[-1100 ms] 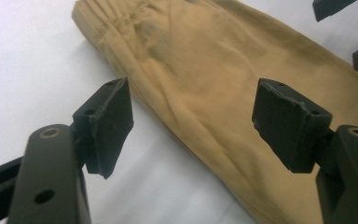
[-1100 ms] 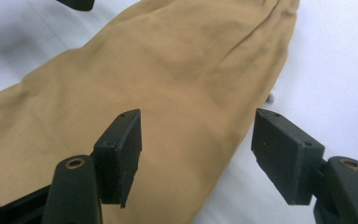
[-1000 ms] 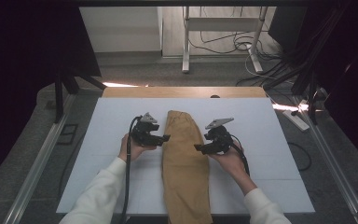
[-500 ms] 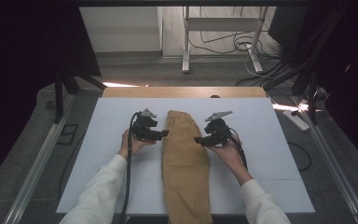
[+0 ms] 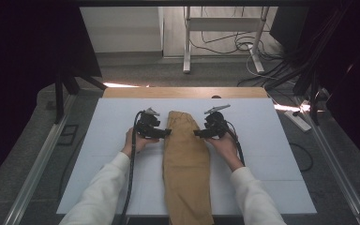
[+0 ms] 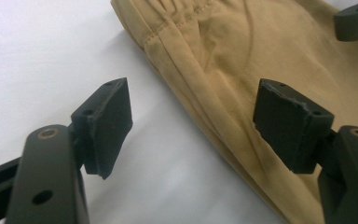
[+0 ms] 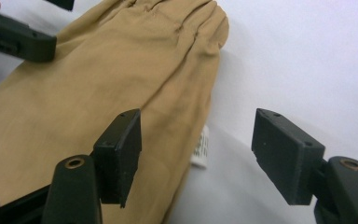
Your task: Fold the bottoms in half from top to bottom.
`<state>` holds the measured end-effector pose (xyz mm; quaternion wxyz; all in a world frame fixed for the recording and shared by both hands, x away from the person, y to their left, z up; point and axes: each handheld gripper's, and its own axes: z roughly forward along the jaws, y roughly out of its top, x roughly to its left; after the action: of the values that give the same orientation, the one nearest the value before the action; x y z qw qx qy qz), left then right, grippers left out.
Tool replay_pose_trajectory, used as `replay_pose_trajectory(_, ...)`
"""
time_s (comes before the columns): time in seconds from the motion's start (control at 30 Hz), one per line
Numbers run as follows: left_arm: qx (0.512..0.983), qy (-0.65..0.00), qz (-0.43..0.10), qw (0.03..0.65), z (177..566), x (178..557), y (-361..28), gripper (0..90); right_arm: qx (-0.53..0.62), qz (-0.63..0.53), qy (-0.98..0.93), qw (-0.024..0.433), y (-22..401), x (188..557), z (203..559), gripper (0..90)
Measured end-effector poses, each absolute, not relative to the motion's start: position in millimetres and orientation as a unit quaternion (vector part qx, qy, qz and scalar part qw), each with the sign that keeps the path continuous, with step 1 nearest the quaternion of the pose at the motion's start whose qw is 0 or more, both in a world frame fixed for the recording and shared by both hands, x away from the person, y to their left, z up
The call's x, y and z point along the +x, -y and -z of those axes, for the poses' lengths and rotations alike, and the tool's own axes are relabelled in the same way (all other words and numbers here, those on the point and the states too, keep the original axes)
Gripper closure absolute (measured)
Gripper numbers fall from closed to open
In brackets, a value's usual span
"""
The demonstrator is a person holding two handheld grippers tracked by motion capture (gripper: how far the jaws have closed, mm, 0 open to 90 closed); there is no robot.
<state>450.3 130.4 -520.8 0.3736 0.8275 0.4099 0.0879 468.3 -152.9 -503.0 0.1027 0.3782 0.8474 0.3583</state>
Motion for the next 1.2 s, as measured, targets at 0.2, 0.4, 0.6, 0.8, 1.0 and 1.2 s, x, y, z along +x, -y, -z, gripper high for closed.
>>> replay_pose_trajectory(0.2,0.832,-0.412,-0.075,0.365,528.2,456.2,-123.7,29.4,0.379,-0.350,-0.851,0.100,146.0,480.3,506.0,33.6)
replay_pose_trajectory(0.4,0.834,-0.418,-0.071,0.353,532.9,458.8,-120.9,28.3,0.373,-0.326,-0.864,0.094,141.9,487.4,514.0,33.6)
replay_pose_trajectory(0.6,0.834,-0.420,-0.063,0.353,535.6,459.7,-121.9,29.1,0.368,-0.316,-0.870,0.089,138.2,488.8,518.3,34.5)
replay_pose_trajectory(0.8,0.829,-0.425,-0.049,0.360,535.3,457.3,-121.2,42.2,0.354,-0.318,-0.875,0.088,131.5,486.9,518.7,48.7)
replay_pose_trajectory(1.0,0.838,-0.411,-0.039,0.356,533.9,454.0,-116.7,70.2,0.346,-0.326,-0.878,0.057,127.5,484.2,518.5,79.4)
replay_pose_trajectory(1.2,0.846,-0.389,-0.037,0.364,531.8,452.3,-119.4,82.9,0.335,-0.323,-0.883,0.061,128.9,481.8,514.5,82.6)
